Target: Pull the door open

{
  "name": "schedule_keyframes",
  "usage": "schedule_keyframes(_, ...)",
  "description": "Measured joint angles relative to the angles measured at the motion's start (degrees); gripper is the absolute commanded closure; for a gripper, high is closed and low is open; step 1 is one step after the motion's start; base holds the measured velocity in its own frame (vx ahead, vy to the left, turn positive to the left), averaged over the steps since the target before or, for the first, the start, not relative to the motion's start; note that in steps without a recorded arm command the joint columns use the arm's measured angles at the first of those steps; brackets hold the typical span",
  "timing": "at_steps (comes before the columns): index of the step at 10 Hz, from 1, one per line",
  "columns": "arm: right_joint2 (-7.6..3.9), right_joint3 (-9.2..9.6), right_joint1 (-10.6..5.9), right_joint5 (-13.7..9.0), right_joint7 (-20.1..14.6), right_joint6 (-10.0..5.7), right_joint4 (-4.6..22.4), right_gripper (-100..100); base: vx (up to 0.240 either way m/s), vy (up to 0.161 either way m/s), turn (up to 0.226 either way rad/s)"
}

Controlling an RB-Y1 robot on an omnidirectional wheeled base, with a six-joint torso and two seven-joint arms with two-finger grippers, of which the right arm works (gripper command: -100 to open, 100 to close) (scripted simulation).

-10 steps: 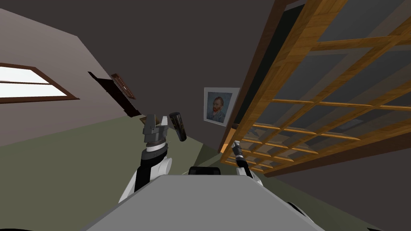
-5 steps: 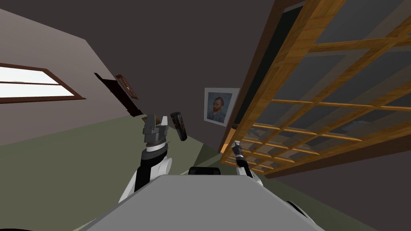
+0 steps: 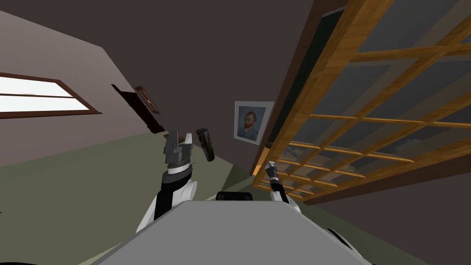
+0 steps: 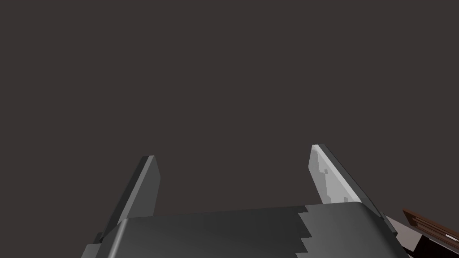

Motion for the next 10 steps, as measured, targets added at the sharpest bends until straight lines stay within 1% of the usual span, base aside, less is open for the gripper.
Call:
schedule_keyframes(1, -0.19, 0.32, 0.68, -0.41, -1.45, 0.07, -0.87, 100, -0.022, -0.014, 0.013)
schedule_keyframes(2, -0.3, 0.45, 0.89, -0.66, -2.55, 0.26, -1.47, -100, -0.033, 0.005, 0.041)
schedule_keyframes(4, -0.16, 1.35, 0.68, -1.66, -4.82, -0.05, -2.08, -100, -0.052, 0.002, 0.034)
schedule_keyframes(5, 0.07, 1.94, 1.12, -2.15, -6.04, 0.11, -2.65, -100, -0.06, -0.008, -0.012)
schedule_keyframes(6, 0.05, 2.33, 1.41, -2.84, -7.47, 0.36, -3.0, -100, -0.053, -0.03, -0.037)
schedule_keyframes(7, -0.11, 2.57, 2.15, -3.68, -8.93, 0.74, -4.09, -100, -0.059, -0.026, 0.011)
schedule_keyframes(10, -0.2, 3.67, 2.18, -5.44, -13.33, 0.48, -4.08, -100, -0.055, -0.015, 0.013)
